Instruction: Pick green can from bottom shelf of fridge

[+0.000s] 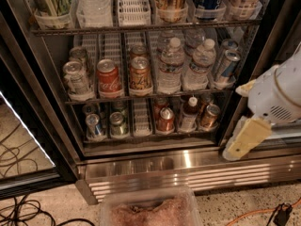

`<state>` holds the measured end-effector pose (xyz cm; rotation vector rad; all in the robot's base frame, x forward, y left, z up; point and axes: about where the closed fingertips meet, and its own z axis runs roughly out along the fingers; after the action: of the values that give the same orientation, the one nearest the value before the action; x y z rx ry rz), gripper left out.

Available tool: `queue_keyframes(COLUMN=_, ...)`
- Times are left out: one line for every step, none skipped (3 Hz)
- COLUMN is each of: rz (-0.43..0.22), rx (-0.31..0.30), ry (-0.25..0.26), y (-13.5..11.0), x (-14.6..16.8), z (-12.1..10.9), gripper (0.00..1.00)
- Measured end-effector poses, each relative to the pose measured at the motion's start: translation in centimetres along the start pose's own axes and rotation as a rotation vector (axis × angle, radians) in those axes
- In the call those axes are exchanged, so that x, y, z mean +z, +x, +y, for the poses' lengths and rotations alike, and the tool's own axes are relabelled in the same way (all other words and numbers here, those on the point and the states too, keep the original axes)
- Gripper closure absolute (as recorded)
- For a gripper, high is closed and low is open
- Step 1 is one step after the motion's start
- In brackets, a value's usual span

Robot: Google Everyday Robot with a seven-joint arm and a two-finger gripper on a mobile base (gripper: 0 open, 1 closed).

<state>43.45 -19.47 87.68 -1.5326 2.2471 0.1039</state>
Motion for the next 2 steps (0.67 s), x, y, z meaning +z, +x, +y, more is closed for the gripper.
queue_keyframes(rz=-0.045, rx=0.062, ry=-0.019, y=0.44, x=5.85, z=1.6, gripper=0.0)
queue_keyframes(rz=-0.045, rx=0.063, ry=-0.02, y=0.45, x=5.87, z=1.59, gripper=0.0)
